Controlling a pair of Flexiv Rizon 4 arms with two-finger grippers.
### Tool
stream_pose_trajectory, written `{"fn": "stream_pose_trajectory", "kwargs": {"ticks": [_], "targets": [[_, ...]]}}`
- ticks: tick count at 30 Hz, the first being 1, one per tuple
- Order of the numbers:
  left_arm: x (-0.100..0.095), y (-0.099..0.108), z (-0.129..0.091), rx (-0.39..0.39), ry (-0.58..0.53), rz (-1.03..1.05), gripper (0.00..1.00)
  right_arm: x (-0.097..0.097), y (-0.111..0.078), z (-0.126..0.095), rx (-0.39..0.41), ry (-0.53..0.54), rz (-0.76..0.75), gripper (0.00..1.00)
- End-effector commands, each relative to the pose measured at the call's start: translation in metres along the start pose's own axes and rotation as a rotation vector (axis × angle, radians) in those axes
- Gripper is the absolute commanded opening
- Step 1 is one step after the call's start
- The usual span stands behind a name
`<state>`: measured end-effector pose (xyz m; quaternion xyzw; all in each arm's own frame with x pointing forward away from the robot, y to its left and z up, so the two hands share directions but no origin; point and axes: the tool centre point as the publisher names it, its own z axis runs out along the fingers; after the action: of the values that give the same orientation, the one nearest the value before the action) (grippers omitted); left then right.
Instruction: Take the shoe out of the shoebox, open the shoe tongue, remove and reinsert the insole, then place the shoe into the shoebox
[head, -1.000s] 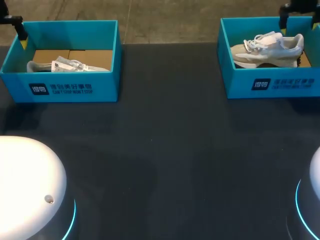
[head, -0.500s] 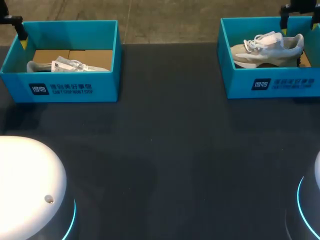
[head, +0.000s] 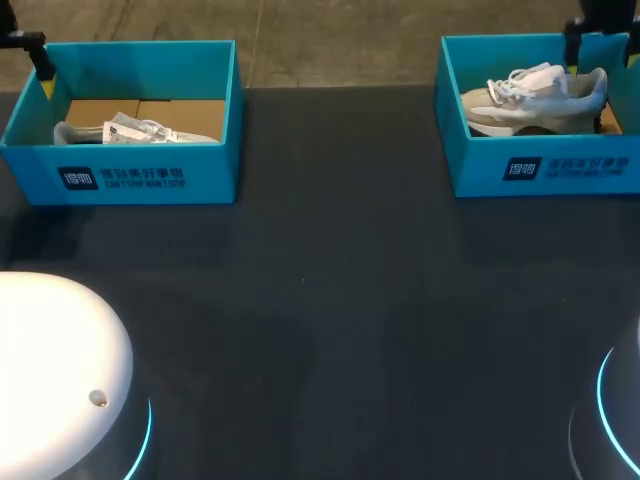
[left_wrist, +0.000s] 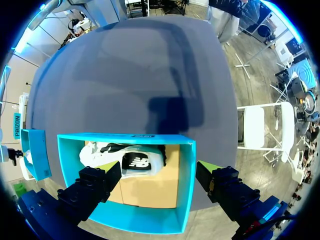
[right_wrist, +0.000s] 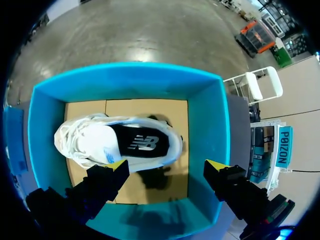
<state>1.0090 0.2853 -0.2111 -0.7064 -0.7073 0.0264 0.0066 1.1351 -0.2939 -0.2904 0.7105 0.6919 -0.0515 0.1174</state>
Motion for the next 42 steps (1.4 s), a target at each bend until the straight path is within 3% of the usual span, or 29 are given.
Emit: {"fn": "stream_pose_trajectory", "kwargs": {"ticks": [1, 2, 3, 4, 14, 42], "targets": [[0.0, -0.001, 0.0, -0.003, 0.002, 0.0, 1.0, 0.0, 0.013, 0.013, 0.023, 0.013, -0.011, 0.97], [0.0, -0.001, 0.0, -0.003, 0.002, 0.0, 1.0, 0.0, 0.014, 0.016, 0.028, 0.01, -0.013, 0.9], [0.0, -0.001, 0.0, -0.003, 0.002, 0.0, 1.0, 0.0, 0.015, 0.018, 0.03, 0.011, -0.015, 0.75], [0.0, -0.001, 0.0, -0.003, 0.002, 0.0, 1.0, 0.0, 0.016, 0.019, 0.032, 0.014, -0.016, 0.72], [0.0, -0.001, 0.0, -0.003, 0.002, 0.0, 1.0, 0.0, 0.023, 0.033, 0.049, 0.022, -0.04, 0.93], [0.0, -0.001, 0.0, -0.003, 0.002, 0.0, 1.0, -0.016, 0.021, 0.075, 0.15, 0.054, -0.09, 0.89]]}}
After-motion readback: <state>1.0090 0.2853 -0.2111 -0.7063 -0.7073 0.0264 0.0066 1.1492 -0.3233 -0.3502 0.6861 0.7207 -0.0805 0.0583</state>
